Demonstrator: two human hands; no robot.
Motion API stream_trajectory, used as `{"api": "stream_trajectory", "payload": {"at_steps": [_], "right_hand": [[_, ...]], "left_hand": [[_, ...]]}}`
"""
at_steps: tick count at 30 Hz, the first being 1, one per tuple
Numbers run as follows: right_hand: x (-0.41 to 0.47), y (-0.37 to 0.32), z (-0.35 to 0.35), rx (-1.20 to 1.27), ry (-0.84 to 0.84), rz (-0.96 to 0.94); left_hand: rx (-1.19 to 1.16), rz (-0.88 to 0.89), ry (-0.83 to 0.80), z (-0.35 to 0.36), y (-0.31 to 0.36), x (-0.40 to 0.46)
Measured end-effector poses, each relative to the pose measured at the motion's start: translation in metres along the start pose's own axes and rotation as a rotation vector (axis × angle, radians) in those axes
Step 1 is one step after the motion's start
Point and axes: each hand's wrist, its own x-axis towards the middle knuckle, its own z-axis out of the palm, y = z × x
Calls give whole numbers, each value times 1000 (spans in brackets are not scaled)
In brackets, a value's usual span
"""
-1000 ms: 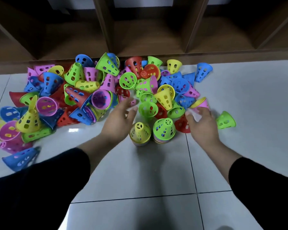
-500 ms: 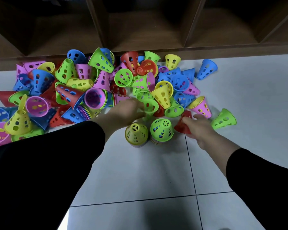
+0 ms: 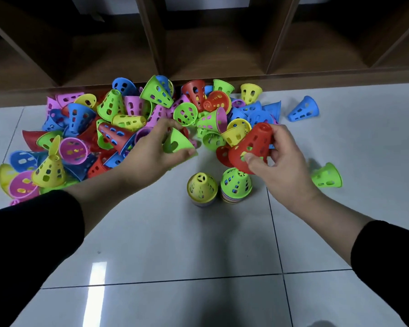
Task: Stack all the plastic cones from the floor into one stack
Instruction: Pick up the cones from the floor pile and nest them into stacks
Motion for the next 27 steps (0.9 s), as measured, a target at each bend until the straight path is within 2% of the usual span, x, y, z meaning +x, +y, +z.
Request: {"api": "stream_trajectory", "payload": {"at_steps": [2,5,8,10,12,16,18,21,24,27], "right_hand": [[-5,-8,2,-43,-63,-78],[-10,-10,1,-292,-173,-142],[-11,-3,-2,-506,-310,-77],[-13,-1,-3,-594,-418,-40],[-10,-3,-7,-615,-479,-16],[5,-8,-32,-684,-482,-4],[15,-2,-52,-723,-443,1],[29,22,-85,-790,-337,94],[43,54,-109,-874,-261,197],[58,84,-119,-869,-207,336]], "left_hand": [[211,47,-46,-10,7,-10],[576,148,-186,-13,24,-14],[855,200,-338,9,33,-7],[960,204,-374,33,36,-4],[959,194,-338,50,35,-3],[830,104,-288,53,23,-13],[728,94,-200,47,18,-18],[693,112,-90,44,21,-10],[727,91,-105,56,33,18],[681,-35,-109,77,43,59]]}}
